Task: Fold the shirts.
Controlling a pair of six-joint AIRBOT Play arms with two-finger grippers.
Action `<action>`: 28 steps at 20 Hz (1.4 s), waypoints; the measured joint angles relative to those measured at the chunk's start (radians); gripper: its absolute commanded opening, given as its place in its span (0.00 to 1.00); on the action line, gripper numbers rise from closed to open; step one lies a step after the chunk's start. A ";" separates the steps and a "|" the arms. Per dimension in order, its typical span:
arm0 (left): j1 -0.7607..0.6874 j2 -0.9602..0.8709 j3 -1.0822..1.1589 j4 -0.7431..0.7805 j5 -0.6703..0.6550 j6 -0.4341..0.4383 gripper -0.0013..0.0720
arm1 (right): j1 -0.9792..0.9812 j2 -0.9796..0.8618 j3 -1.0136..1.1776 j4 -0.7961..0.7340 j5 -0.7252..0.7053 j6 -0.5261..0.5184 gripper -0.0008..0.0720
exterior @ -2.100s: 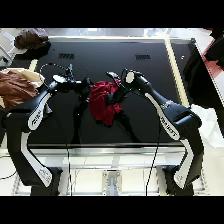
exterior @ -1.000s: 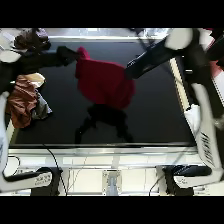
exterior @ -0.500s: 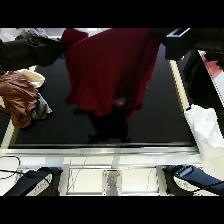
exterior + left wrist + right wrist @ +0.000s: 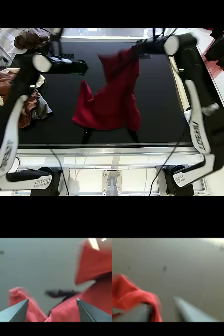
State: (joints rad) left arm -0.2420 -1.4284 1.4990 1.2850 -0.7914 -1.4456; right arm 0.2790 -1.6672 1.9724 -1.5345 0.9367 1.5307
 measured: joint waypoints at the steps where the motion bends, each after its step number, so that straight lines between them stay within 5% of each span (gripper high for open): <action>1: 0.004 -0.034 0.000 0.006 0.058 -0.006 0.99 | -0.030 -0.033 0.000 0.011 -0.010 0.046 0.65; 6: 0.125 -0.019 0.001 0.023 0.212 -0.014 0.95 | -0.226 -0.066 0.058 0.000 0.109 0.130 0.65; 7: 0.163 0.006 0.001 0.024 0.189 -0.018 0.84 | -0.265 -0.050 0.065 0.001 0.159 0.125 0.65; 8: 0.204 0.034 -0.003 0.023 0.156 -0.023 0.74 | -0.298 -0.031 0.068 -0.003 0.206 0.105 0.65; 15: 0.472 0.378 -0.371 0.026 0.017 -0.107 0.74 | -0.373 0.088 -0.034 0.153 0.494 -0.134 0.65; 18: 0.504 0.508 -0.621 0.013 0.003 -0.120 0.75 | -0.315 0.100 -0.157 0.278 0.486 -0.190 0.64; 19: 0.508 0.533 -0.686 -0.013 -0.005 -0.123 0.81 | -0.280 0.102 -0.201 0.287 0.462 -0.206 0.64; 20: 0.512 0.552 -0.747 -0.048 -0.017 -0.123 0.97 | -0.245 0.100 -0.235 0.283 0.436 -0.219 0.64; 21: 0.514 0.562 -0.795 -0.084 -0.023 -0.125 0.99 | -0.203 0.092 -0.264 0.274 0.406 -0.232 0.64; 28: 0.504 0.496 -0.959 -0.310 -0.056 -0.080 0.99 | -0.027 -0.022 -0.328 0.150 0.302 -0.256 0.64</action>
State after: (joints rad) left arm 0.2619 -0.9329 0.5404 0.9749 -0.8474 -1.5257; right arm 0.2523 -1.6894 1.6440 -1.3846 1.2388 1.2751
